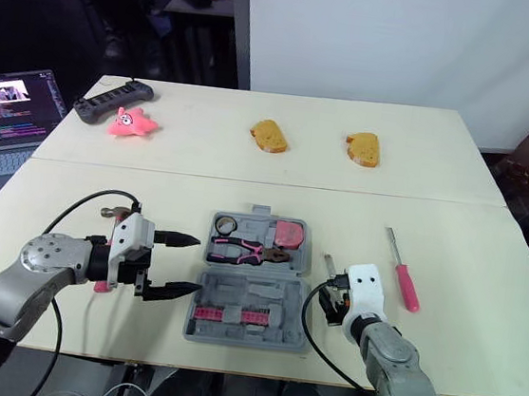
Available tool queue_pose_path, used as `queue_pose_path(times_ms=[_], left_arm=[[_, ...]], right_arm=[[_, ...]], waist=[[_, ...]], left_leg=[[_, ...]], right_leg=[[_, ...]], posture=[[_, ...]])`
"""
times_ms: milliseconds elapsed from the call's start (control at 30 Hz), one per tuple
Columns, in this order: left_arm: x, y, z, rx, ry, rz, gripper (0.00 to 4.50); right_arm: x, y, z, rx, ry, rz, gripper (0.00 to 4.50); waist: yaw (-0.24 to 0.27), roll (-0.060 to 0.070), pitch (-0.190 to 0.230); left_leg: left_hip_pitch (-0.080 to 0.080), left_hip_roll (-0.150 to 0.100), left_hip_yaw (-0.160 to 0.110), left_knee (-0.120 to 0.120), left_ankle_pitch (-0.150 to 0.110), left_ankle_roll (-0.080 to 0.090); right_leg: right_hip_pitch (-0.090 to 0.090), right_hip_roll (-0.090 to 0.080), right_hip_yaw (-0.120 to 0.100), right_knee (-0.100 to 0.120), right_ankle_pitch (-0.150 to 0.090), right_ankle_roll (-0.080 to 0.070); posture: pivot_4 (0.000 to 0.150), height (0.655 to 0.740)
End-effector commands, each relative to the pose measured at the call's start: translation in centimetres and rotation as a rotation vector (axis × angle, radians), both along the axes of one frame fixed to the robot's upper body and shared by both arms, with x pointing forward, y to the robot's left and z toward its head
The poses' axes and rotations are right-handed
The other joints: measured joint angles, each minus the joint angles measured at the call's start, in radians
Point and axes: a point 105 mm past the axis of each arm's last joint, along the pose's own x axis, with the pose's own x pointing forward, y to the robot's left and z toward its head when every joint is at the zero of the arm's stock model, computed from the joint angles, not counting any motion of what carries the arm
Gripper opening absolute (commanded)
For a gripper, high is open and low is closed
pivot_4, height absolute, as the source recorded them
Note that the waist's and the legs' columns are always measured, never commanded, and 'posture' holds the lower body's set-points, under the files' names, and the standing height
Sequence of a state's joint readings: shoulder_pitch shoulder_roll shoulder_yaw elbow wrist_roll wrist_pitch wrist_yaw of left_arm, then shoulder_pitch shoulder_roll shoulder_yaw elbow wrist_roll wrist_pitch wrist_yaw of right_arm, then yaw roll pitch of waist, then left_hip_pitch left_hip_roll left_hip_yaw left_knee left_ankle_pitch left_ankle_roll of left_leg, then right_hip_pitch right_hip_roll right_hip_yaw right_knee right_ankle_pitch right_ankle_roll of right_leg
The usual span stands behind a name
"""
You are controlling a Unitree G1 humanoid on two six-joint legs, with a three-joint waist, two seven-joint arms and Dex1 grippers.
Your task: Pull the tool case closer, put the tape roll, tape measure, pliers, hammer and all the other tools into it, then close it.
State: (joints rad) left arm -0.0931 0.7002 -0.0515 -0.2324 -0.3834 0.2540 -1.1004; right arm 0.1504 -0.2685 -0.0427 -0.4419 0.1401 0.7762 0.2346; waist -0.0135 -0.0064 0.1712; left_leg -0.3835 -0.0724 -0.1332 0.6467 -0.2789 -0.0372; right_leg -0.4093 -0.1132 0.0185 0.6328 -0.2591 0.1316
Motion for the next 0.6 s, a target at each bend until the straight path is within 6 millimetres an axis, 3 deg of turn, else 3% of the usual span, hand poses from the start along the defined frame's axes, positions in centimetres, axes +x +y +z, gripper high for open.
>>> queue_pose_path(times_ms=[33,233,333,533,600], left_arm=[[0.1,0.4,0.9,-0.001,-0.038,0.005,4.50],[-0.3,0.7,0.9,-0.003,-0.025,0.002,4.50],[-0.4,0.8,1.0,-0.019,-0.021,0.007,4.50],[0.4,2.3,1.5,-0.025,-0.022,0.091,4.50],[0.6,2.9,2.0,-0.030,-0.089,0.088,4.50]], right_arm=[[-0.3,0.5,-0.5,0.001,0.014,0.018,2.94],[-0.6,0.8,-1.0,0.012,0.028,0.013,0.09],[-0.2,1.1,0.0,0.010,-0.021,0.022,0.03],[0.9,1.8,5.5,-0.122,-0.182,0.198,0.03],[1.2,3.1,8.2,-0.165,-0.218,0.341,0.03]], waist=[[0.000,0.000,0.000],[-0.002,0.000,0.000],[-0.002,0.000,0.000],[-0.001,0.001,0.001],[-0.002,0.002,0.001]], left_leg=[[0.000,0.000,0.000,0.000,0.000,0.000],[0.002,0.000,0.000,-0.001,0.000,0.000],[0.003,0.000,0.000,-0.001,0.000,0.000],[0.003,0.000,0.000,-0.001,0.000,0.000],[0.003,0.000,0.000,-0.001,0.000,0.000]], right_leg=[[0.000,0.000,0.000,0.000,0.000,0.000],[0.001,0.000,0.000,0.000,0.000,0.000],[0.002,0.000,0.000,0.000,0.000,0.000],[0.002,0.000,0.001,0.000,0.000,0.000],[0.002,0.000,0.000,0.000,0.000,0.000]], posture=[[0.150,0.7400],[0.150,0.7400],[0.150,0.7400],[0.150,0.7400],[0.150,0.7400]])
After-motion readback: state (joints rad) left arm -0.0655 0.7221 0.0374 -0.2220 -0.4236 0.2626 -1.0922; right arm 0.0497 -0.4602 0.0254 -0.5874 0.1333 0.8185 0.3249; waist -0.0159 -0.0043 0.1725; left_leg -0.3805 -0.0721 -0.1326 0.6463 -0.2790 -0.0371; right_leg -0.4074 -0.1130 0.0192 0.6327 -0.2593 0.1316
